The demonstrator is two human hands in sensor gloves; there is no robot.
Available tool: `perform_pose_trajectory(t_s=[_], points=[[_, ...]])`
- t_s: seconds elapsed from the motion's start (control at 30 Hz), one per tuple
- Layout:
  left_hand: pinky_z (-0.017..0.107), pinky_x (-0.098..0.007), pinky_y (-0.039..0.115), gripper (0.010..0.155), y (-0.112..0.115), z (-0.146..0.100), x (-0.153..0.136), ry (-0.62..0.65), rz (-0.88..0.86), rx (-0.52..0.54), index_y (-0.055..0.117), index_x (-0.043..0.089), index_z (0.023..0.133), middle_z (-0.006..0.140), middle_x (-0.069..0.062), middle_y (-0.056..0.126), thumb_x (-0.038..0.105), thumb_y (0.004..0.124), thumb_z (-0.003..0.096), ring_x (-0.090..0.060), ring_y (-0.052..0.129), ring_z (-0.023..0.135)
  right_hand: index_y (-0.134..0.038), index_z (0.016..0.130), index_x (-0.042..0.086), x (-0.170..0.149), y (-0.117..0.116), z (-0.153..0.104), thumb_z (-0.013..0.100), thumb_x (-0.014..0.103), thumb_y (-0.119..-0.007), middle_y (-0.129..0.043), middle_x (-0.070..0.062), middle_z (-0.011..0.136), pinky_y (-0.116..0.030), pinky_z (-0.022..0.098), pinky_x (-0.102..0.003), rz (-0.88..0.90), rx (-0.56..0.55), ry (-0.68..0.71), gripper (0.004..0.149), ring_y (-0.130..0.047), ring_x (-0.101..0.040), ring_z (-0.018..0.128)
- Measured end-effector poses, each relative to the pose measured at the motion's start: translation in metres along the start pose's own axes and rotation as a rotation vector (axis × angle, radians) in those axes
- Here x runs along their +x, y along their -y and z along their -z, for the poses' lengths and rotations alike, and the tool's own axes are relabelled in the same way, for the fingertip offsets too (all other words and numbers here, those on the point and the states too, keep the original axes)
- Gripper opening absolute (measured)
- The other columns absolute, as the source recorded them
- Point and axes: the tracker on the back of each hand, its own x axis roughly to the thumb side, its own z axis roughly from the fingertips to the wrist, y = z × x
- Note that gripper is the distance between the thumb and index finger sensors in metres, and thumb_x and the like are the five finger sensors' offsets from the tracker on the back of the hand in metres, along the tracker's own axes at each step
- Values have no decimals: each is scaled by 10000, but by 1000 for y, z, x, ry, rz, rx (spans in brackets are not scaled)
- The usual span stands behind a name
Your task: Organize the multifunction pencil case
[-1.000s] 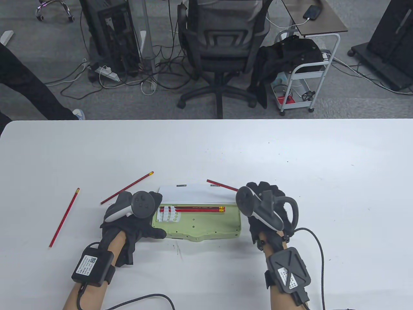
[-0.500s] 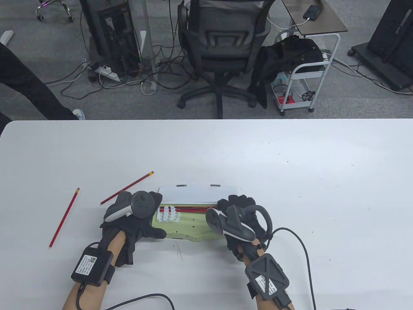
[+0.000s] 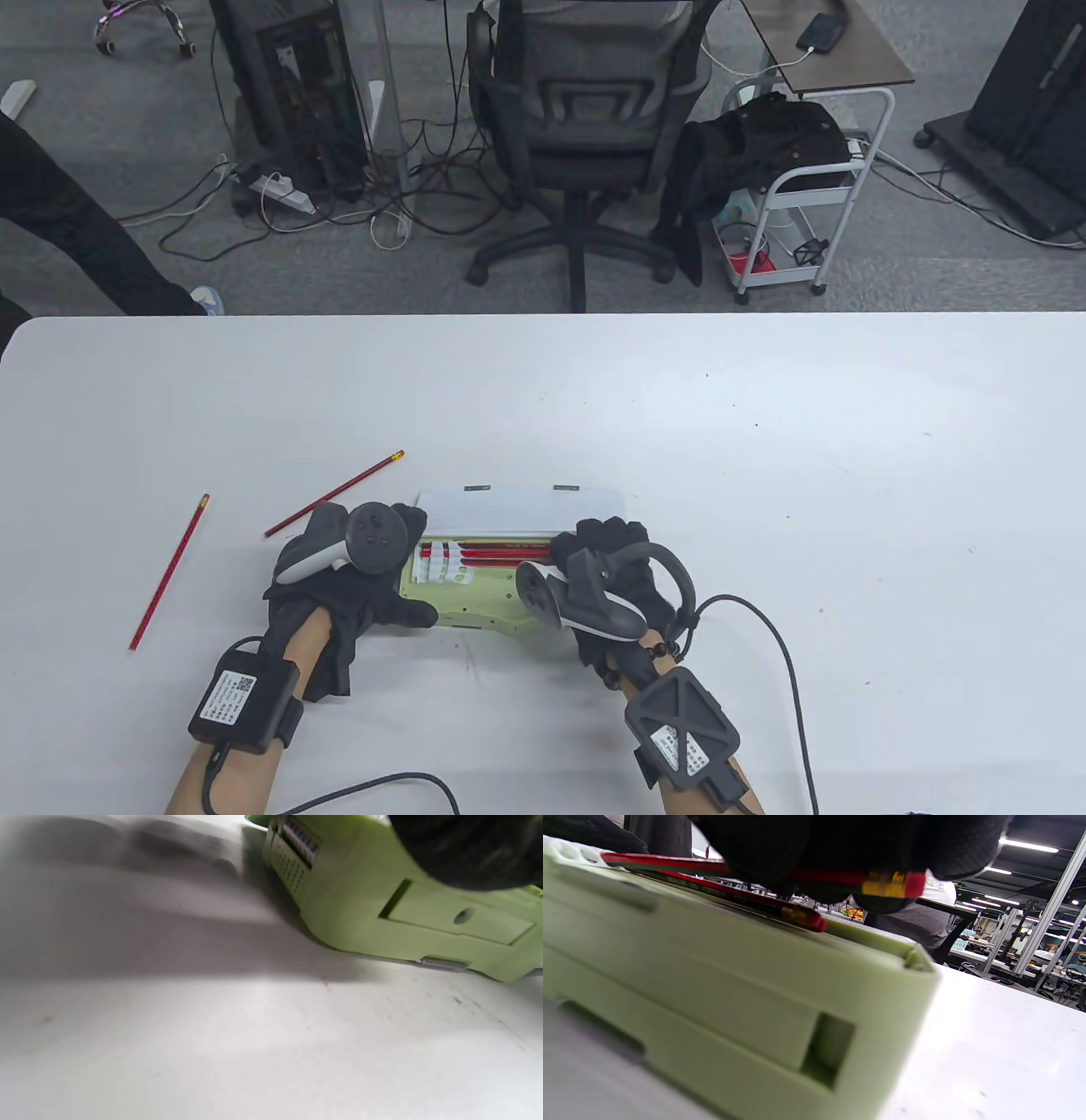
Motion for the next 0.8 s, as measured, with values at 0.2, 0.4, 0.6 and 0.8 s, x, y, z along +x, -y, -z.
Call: perform_pose_trajectory(t_s=[0.2,0.4,0.6,0.8], points=[[719,-793,381,1203,0,0,0,-2,4,1,110,173,1143,1256,-161,172,669,764,264,-501,292,1158,-756,895,177,4,-2,1,484,257,-758,-810,-157,853,-733,631,-609,-34,-29,13,419,-868,-407,751],[721,-794,377,1204,0,1,0,1,-2,-4,111,174,1143,1257,-157,171,669,767,263,-499,289,1160,-765,887,168,3,-4,1,483,274,-782,-828,-144,840,-746,624,-600,-13,-56,11,418,-883,-395,739],[722,-792,378,1203,0,1,0,4,-3,-6,110,173,1143,1257,-158,170,669,767,266,-500,289,1159,-761,900,165,-8,-3,-4,488,298,-771,-839,-141,844,-749,621,-598,61,-78,-8,433,-893,-396,742],[719,-793,381,1204,0,1,1,4,2,-3,107,172,1142,1256,-160,170,670,764,265,-500,292,1159,-688,989,108,-52,3,-14,509,365,-717,-840,-160,861,-740,628,-609,260,-80,-157,545,-889,-420,766]])
